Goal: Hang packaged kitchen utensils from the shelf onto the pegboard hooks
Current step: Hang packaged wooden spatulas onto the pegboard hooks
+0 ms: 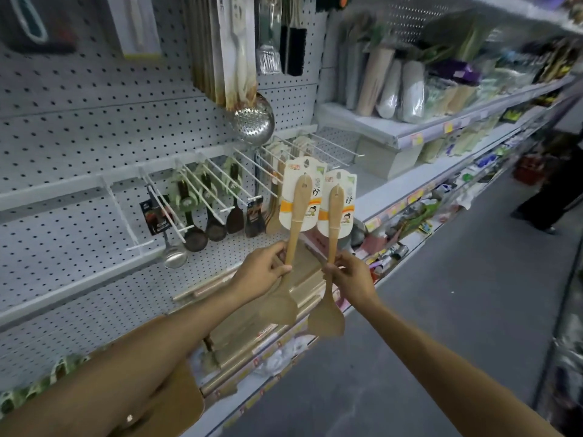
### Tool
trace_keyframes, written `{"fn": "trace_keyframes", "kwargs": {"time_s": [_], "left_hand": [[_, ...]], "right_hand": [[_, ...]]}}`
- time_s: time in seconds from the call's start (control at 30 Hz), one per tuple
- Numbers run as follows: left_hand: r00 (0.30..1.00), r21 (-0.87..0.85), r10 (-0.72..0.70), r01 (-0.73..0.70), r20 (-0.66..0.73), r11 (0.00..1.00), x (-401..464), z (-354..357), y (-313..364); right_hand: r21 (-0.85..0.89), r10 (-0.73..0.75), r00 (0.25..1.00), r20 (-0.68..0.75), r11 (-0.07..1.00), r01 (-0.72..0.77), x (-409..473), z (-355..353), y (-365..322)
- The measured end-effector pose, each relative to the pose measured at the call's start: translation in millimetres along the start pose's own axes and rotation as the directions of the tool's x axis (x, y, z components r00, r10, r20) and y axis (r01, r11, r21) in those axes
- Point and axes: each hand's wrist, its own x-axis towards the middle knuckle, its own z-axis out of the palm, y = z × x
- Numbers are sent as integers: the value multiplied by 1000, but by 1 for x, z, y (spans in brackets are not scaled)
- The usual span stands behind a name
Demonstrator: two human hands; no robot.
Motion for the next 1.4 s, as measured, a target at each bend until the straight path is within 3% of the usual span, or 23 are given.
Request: {"fn": "trace_keyframes", "kwargs": {"time_s": [0.37, 0.53, 0.77, 1.0, 1.4], "left_hand": [[992, 63, -125, 124, 8, 990, 71, 38, -16], [972, 57, -230, 232, -37, 971, 110, 59, -18], [958, 97, -274, 281, -82, 955, 149, 90, -4], [930, 56, -359, 364, -83, 930, 173, 119, 0], [916, -18, -386, 387, -111, 922, 193, 141, 5]], "right_hand": [[49, -13, 979, 201, 999, 3, 97, -16, 52], [25, -20, 967, 254, 1000, 14, 153, -35, 69], [-1, -66, 930, 362, 997, 71, 223, -67, 102], [131, -26, 917, 398, 991, -28, 259, -94, 122], [70, -38, 879, 476, 998, 5, 297, -95, 142]]}}
